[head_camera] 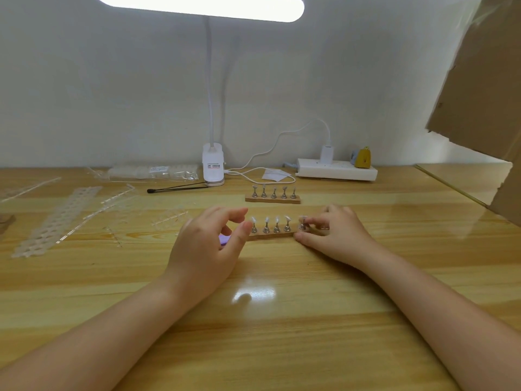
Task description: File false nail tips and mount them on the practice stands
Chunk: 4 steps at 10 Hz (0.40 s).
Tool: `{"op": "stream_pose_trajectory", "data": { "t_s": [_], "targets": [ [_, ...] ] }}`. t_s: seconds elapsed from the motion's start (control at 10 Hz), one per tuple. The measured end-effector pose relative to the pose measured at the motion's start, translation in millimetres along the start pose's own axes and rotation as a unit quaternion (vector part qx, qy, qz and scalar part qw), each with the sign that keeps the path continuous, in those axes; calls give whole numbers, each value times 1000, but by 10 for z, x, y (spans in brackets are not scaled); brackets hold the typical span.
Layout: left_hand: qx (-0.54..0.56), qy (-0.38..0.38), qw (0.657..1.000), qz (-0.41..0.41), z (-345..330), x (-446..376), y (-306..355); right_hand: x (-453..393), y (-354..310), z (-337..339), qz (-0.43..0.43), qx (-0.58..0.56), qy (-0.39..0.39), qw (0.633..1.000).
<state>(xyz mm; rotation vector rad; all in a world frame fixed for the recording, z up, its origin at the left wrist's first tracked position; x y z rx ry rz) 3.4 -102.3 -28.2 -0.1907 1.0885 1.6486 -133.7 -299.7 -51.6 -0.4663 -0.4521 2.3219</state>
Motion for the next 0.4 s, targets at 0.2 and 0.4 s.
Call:
{"op": "stream_pose_trajectory", "data": {
  "t_s": [0.2,0.4],
  "targets": [
    [-16,-7,1000,1,-7,1,-14,-27,240,319,-41,120,75,989],
    [-19,-2,1000,11,-12,-2,-29,-23,859,859,-226,187,78,953]
  ]
}}
Point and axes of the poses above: each hand's wrist, its own x-axis away from the middle knuckle, its own z-axis out of the back of the hand, y = z × x, the point moved 4 cm from there along -x, towards the middle knuckle, and after that the axes turned 1 degree about -z, right-handed, at the moved point
